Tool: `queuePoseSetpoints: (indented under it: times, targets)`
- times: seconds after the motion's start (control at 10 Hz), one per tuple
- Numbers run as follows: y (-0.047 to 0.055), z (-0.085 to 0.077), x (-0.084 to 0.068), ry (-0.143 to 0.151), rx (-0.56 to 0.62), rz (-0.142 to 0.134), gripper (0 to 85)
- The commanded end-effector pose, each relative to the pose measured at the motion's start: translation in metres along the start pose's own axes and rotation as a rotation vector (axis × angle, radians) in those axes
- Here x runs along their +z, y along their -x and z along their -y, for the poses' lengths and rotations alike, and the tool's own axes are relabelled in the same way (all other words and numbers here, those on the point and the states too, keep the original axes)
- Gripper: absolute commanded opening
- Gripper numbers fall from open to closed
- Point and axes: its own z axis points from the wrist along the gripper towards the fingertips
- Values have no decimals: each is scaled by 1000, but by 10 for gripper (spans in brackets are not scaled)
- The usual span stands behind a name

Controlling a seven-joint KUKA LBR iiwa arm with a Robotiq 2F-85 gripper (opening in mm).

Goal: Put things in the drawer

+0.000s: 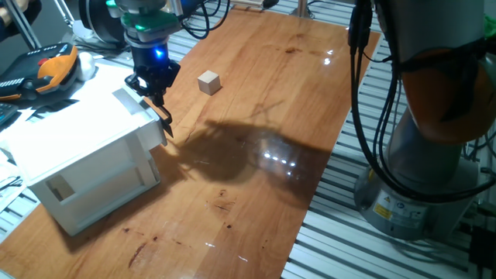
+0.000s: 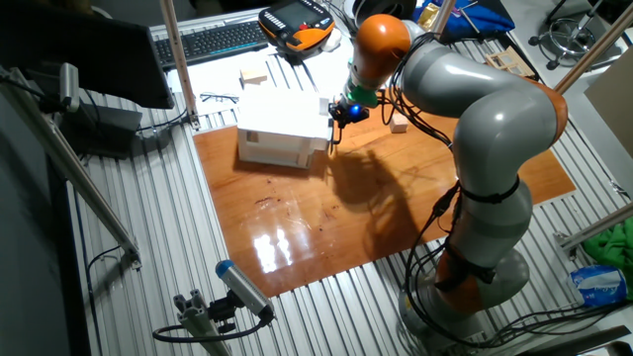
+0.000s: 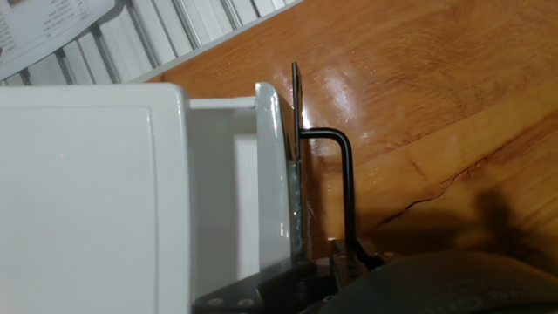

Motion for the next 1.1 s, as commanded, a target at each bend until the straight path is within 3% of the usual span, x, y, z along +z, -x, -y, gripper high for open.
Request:
queuePoseSetpoints:
  times: [0.0,1.0]
  targets:
    - [0,1,0,0,0,0,0]
    - [2,19,3,7,-17,6,0]
